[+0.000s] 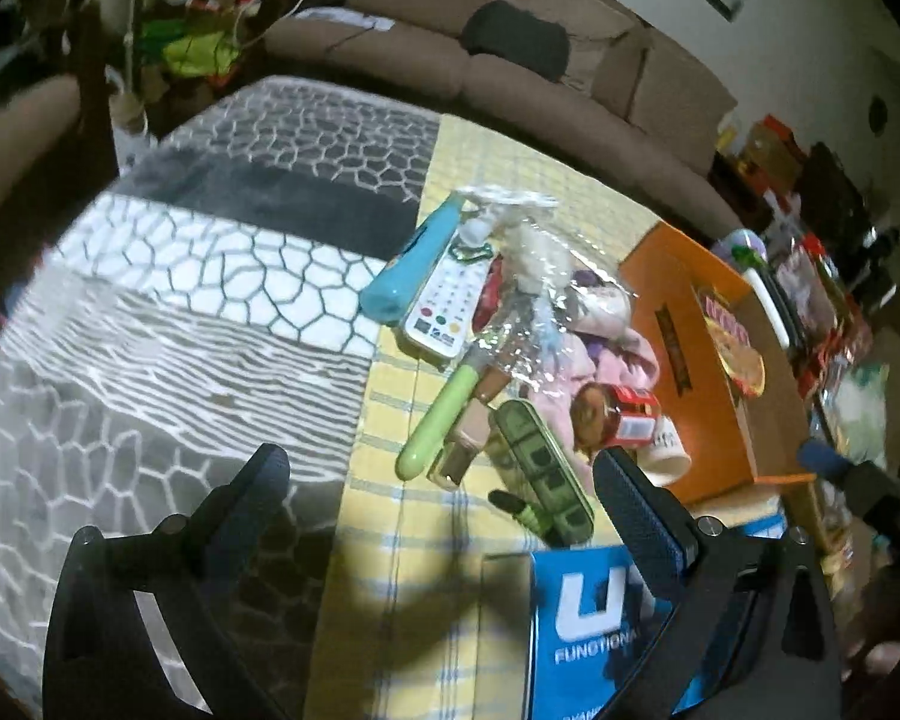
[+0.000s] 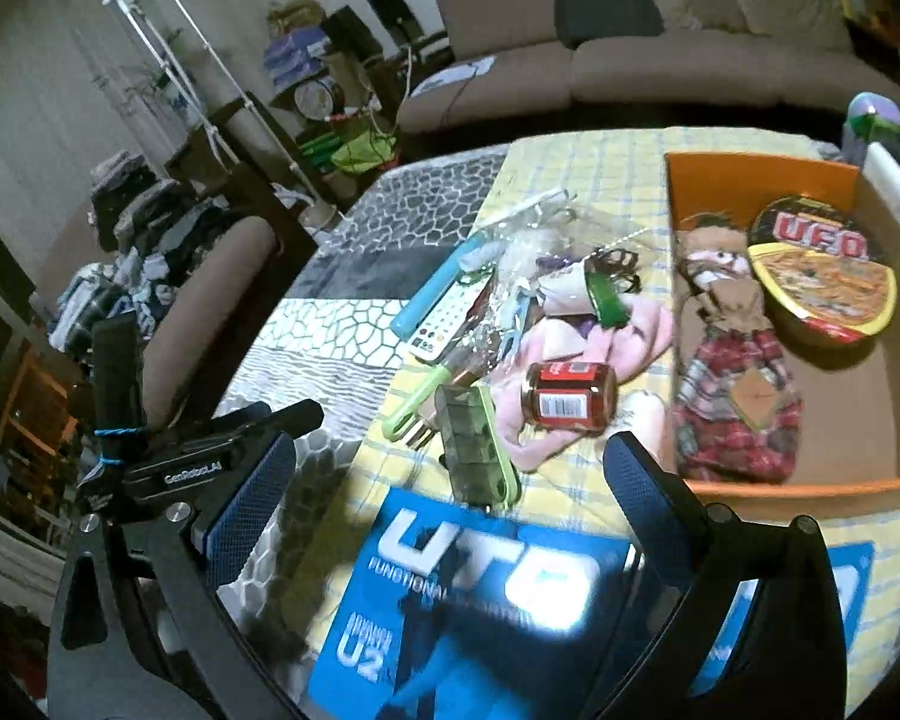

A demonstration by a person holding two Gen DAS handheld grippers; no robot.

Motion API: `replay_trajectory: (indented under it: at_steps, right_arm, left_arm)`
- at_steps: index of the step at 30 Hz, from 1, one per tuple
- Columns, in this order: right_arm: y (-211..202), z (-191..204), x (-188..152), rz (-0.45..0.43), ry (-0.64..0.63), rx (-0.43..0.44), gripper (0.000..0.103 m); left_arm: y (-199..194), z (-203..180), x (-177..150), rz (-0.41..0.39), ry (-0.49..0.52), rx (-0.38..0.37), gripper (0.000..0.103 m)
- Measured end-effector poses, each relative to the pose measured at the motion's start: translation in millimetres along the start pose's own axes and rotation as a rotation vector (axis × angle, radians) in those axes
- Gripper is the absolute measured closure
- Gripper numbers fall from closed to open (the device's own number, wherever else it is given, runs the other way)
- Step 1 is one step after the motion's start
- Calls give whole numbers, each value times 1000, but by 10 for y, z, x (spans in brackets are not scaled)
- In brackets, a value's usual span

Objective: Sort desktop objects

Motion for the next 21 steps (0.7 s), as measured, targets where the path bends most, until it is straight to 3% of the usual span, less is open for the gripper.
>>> replay_trajectory:
  at_steps: [6, 13, 16, 18, 21]
  right_arm:
    - [462, 64, 44, 47, -28, -28, 0]
    - [1138, 163, -157, 188, -97, -76, 1]
    - [1330, 181, -208, 210, -110, -113, 10]
    - [1376, 197, -221, 214, -114, -124, 24]
    - [1394, 188, -226, 211, -106, -116, 25]
  left_arm:
    - [232, 153, 64, 25, -31, -35, 0]
    - [269, 246, 100, 60, -48, -65, 0]
    - [242, 212, 106, 62, -45, -75, 0]
    - [235, 216, 110, 60, -52, -83, 0]
    - [234, 253, 133, 56, -73, -91, 0]
Point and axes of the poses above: each gripper's, at about its wrist camera, not at the fingertips, and y roughly the way its jaws point, z to its left, x to its top, the point moved 2 cm from there along y, roughly the way its jaws point, and after that the axes turned 7 degrees about y, right-handed, at the moved point
